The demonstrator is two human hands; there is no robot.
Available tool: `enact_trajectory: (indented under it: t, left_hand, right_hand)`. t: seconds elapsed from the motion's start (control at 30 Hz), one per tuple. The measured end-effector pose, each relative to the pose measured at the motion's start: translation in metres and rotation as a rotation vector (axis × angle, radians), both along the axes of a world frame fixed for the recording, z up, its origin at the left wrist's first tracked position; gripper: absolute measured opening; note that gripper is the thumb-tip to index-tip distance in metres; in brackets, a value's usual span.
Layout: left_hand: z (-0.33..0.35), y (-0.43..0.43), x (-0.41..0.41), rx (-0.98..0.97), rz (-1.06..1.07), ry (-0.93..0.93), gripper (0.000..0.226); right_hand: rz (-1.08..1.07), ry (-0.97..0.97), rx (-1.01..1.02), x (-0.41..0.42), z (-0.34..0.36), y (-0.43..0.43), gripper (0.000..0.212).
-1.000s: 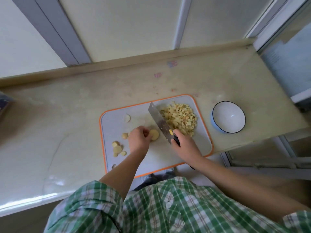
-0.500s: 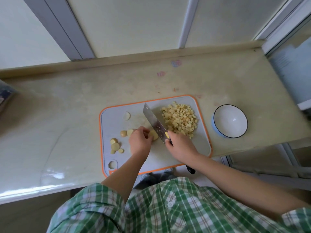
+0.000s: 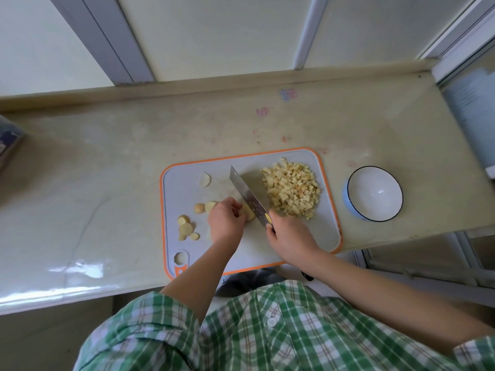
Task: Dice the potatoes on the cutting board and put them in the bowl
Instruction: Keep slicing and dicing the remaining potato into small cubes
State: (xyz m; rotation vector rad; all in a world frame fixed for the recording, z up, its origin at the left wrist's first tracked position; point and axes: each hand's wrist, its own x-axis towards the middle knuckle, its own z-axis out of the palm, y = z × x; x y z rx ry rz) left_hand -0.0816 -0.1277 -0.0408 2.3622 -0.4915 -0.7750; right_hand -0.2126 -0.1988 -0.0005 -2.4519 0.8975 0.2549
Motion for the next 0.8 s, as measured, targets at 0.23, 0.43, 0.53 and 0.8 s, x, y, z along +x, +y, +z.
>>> enact_trajectory:
  t: [0.23,0.43,0.53,0.8]
  left_hand:
    - [0.0,-0.001,0.005,0.005,-0.028,0.04,0.011]
    - [0.001,0.001,0.007,0.012,-0.041,0.058,0.013]
    - [0.001,0.004,0.008,-0.016,-0.062,0.053,0.014]
    - [-0.005,0.007,0.007,-0.037,-0.033,0.01,0.006]
  right_hand:
    - [-0.012,-0.008,0.019,0.011,-0.014,0.0,0.01]
    - [-0.084,-0.032,0.049,0.011,-0.021,0.001,0.01]
    - [-0.1,-0.067,0.077,0.008,-0.02,-0.005,0.014]
    - [-0.031,-0.07,0.067,0.004,-0.009,-0.01,0.017]
